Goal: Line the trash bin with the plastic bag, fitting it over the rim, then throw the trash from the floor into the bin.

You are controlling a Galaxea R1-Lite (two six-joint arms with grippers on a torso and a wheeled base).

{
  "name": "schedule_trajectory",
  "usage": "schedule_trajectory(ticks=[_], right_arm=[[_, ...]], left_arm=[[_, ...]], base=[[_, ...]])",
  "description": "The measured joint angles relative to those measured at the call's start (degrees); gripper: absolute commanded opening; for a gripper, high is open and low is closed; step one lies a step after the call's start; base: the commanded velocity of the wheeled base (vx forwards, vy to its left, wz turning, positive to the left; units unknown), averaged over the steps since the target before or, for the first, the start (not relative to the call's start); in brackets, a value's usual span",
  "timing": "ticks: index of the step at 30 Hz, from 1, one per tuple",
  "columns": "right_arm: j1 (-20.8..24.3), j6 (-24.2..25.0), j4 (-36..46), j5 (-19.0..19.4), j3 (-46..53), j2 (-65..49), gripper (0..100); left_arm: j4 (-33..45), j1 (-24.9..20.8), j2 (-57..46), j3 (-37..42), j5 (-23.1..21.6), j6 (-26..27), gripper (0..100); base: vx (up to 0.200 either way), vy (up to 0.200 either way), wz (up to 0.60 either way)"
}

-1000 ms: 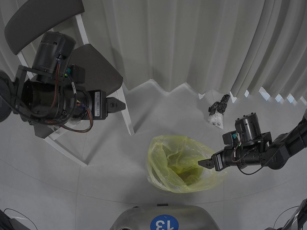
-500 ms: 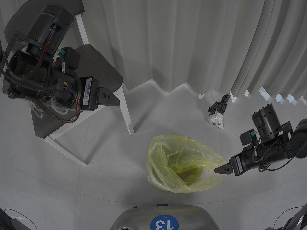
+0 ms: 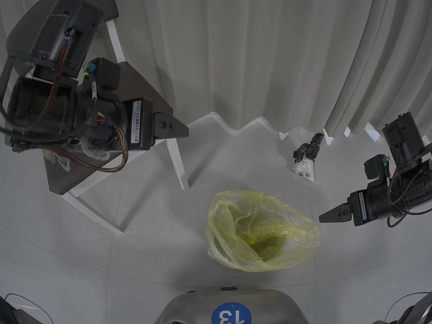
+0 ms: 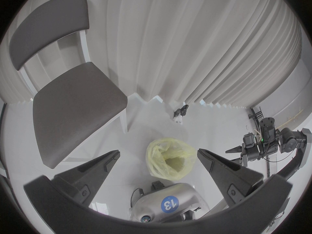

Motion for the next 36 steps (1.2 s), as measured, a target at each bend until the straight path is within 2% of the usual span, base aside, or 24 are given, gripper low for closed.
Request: schedule_trajectory(ticks=[7,11,16,21,30,36], right_arm=[[0.2,0.2,1.1,0.0,-0.1,-1.9,100],[0.2,0.2,2.8,0.0,-0.2,-3.0,100],[0.3,-0.2,3.5,0.0,0.0,-3.7,100],[0.7,-0.8,3.4,0.1,-0.2,-3.4,100],[1.5,-9.5,0.0,0.1,2.4,0.8,100],[2.4,-11.6,-6.2,1.1,4.6,6.0,100]], left_arm=[[3.6,1.4,-3.0,2.3,0.0,-0.9,100],[6.6,1.4,-4.6,2.6,-0.1,-1.1,100],[2.0,1.5,-5.9,4.4,-0.6,-1.3,100],[1.2,1.6,-5.4,4.6,-2.6,-1.5,100],[0.7,1.3,-1.3,1.1,-3.6,-2.8,100],[0.7,1.0,1.6,-1.5,-4.0,-4.3,100]], base=[[0.0,0.0,0.0],[0.2,0.0,0.0],[0.2,0.0,0.0],[0.12,0.0,0.0],[0.0,0.0,0.0],[0.0,0.0,0.0]])
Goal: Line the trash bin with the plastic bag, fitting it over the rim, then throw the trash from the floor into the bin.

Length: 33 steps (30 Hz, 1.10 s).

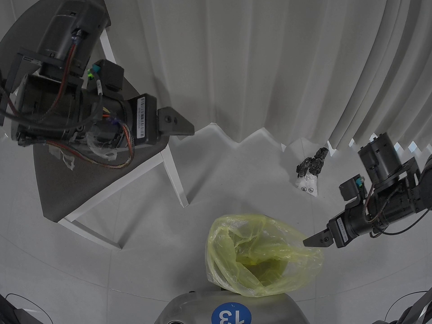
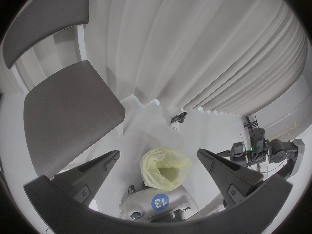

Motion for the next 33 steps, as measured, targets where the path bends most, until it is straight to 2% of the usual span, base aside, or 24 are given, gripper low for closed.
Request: schedule_trajectory(ticks=[8,13,23,28,33], right_arm=[[0.3,-0.4,-5.9,2.9,0.0,8.2,100],[0.3,-0.4,-9.8,3.2,-0.5,13.3,100],[-0.7,-0.4,-11.8,3.2,-4.9,20.4,100],[-1.5,-2.2,-12.8,4.0,-7.4,23.4,100],[-2.3,-4.0,-17.5,4.7,-8.5,26.3,100]], left_arm=[[-1.5,-1.0,2.8,-2.3,0.0,-0.8,100],[-1.3,-2.3,4.7,-4.2,0.5,-0.9,100],[-3.9,-2.4,8.1,-5.7,0.8,-1.9,100],[-4.4,-2.2,9.1,-6.2,0.9,-3.2,100],[-4.5,-1.6,9.7,-6.7,1.3,-3.7,100]], base=[[0.0,0.0,0.0],[-0.12,0.0,0.0],[0.0,0.0,0.0],[0.0,0.0,0.0],[0.0,0.0,0.0]])
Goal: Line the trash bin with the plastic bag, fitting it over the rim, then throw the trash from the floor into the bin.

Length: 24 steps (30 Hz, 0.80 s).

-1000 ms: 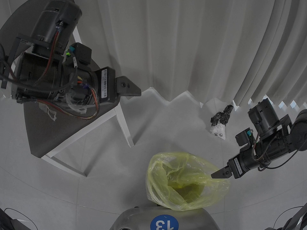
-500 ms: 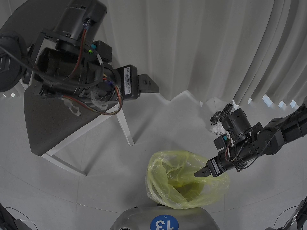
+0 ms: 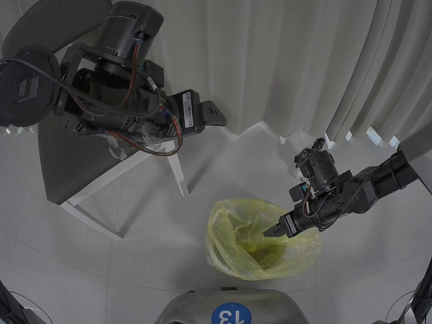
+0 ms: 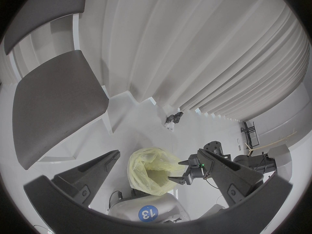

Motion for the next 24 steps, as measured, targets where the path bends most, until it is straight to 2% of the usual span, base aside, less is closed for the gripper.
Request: schedule_trajectory(ticks=[6,15,16,24], right_arm=[[-1.5,-4.5,-5.0,0.1,-1.4,3.5,100],[-3.0,-6.7,-8.6,0.0,-2.1,7.2,100],[-3.1,-6.9,-8.9,0.0,-2.1,7.6,0],[-3.8,-7.5,-9.6,0.1,-4.0,9.6,0]], left_arm=[[0.0,1.2,0.2,-1.0,0.4,-0.6,100],[0.1,2.6,0.2,-2.4,1.3,-2.2,100],[0.0,2.7,0.2,-2.5,1.5,-2.3,100],[0.1,3.0,0.2,-2.4,2.0,-2.9,100]], base=[[0.0,0.0,0.0],[0.0,0.0,0.0],[0.0,0.0,0.0],[0.0,0.0,0.0]])
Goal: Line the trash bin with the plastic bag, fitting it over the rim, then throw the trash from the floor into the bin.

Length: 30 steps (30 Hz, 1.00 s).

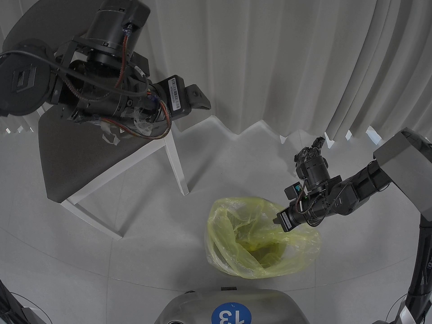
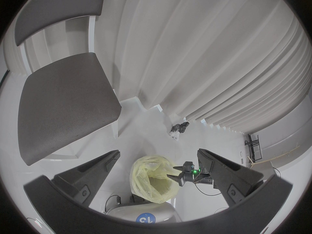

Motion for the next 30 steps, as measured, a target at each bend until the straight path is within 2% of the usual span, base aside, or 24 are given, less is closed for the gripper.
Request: schedule_trajectory(ticks=[9,18,27,28,30], right_arm=[[-2.3,0.2,0.4,-0.1,-4.5,-0.1,0],[-5.0,-0.7,2.9,0.0,-13.2,0.9,0],[-5.7,0.4,3.0,0.0,-18.3,3.0,0],[-5.6,0.9,3.0,0.0,-18.5,3.1,100],[-5.1,2.9,2.7,0.0,-18.9,3.3,100]], left_arm=[[0.0,0.4,0.0,0.2,0.0,-0.8,100],[0.6,0.4,-0.4,0.3,0.2,-1.7,100],[0.7,0.4,-0.9,1.0,0.4,-2.8,100],[0.7,0.4,-0.9,1.0,0.4,-2.8,100],[0.7,0.4,-1.0,1.1,0.4,-2.8,100]], base=[[0.0,0.0,0.0],[0.0,0.0,0.0],[0.0,0.0,0.0],[0.0,0.0,0.0],[0.0,0.0,0.0]])
